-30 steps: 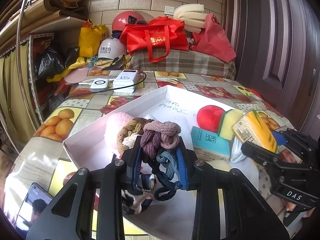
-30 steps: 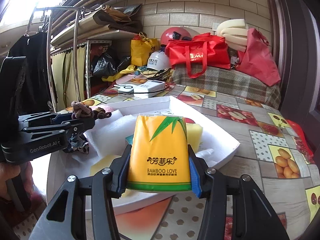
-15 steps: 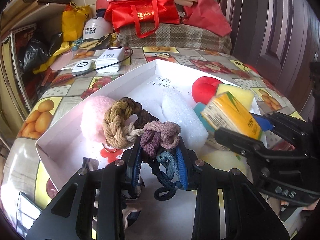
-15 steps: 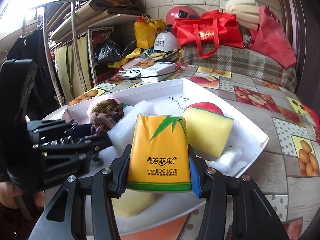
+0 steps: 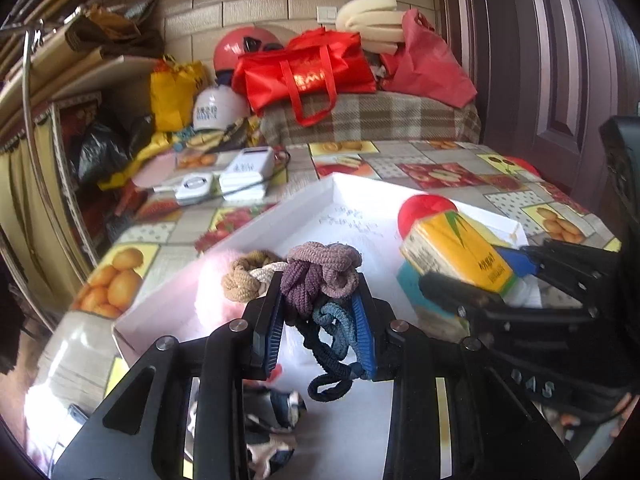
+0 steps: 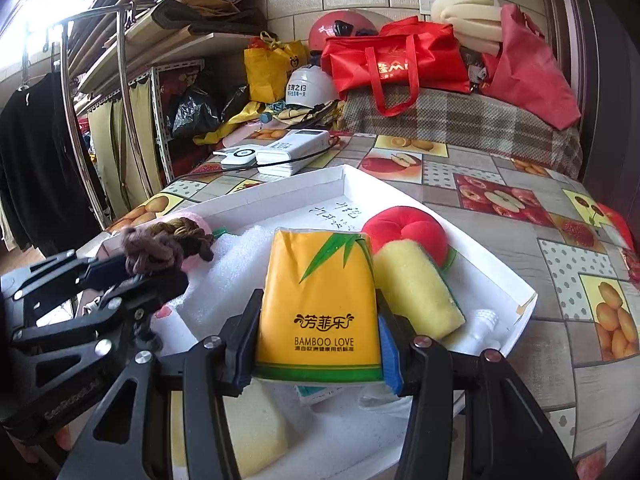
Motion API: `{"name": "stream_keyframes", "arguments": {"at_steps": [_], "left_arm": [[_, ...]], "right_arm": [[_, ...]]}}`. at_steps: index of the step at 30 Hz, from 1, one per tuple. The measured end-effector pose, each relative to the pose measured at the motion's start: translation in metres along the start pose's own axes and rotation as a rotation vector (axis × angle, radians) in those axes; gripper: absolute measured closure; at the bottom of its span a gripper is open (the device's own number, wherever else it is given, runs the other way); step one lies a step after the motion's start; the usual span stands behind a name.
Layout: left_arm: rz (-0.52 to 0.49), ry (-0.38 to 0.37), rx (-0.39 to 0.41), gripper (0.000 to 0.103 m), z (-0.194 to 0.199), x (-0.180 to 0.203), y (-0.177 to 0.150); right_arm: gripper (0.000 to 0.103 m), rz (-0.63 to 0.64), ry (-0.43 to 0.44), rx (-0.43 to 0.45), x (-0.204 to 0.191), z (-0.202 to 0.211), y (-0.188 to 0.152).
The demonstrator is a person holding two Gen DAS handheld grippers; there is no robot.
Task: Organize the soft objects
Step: 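Open both grippers to release the hair ties and tissue pack into the box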
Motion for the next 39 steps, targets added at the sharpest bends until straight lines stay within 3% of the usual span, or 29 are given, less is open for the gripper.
{"name": "stream_keyframes", "arguments": {"at_steps": [6, 26, 28, 30, 31, 33, 35, 39], "left_arm": [[0.011, 0.041, 0.013, 0.071, -0.007, -0.003, 0.004], [0.027, 0.042, 0.0, 0.069, -0.008, -0.003, 0.005], [0.027, 0.043, -0.001, 0.062, -0.009, -0.003, 0.005], [0.039, 0.065, 0.016, 0.054, -0.006, -0.005, 0.005], [0.057, 0.072, 0.025, 0.049, -0.005, -0.008, 0.006], [0.095, 0.092, 0.032, 0.021, -0.004, -0.015, 0.007], [0.13, 0.096, 0.026, 0.013, -0.006, -0.022, 0.008], [0.132, 0.114, 0.041, 0.013, -0.003, -0.022, 0.007]], "right_arm": [[0.053, 0.007, -0.007, 0.013, 0.0, 0.001, 0.002], [0.052, -0.026, -0.013, 0.016, 0.008, 0.0, 0.001], [0.051, -0.027, -0.014, 0.018, 0.008, 0.0, 0.001], [0.033, -0.033, -0.02, 0.015, 0.01, 0.0, 0.001], [0.029, -0.046, -0.024, 0.012, 0.012, 0.0, 0.001], [0.021, -0.077, -0.014, 0.013, 0.017, 0.0, -0.001], [0.019, -0.099, -0.01, 0.023, 0.021, 0.001, -0.001], [0.014, -0.092, -0.026, 0.032, 0.017, 0.004, -0.001]]}}
Point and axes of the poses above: each gripper's, at about its wrist camera, not at the fingertips, and z roughly against the way its jaws point, x to its right, y to its top, the point moved 3 cm from there along -z, roughly the way its jaws point, and after that the axes turned 14 degrees about z, right-handed, at the moved point
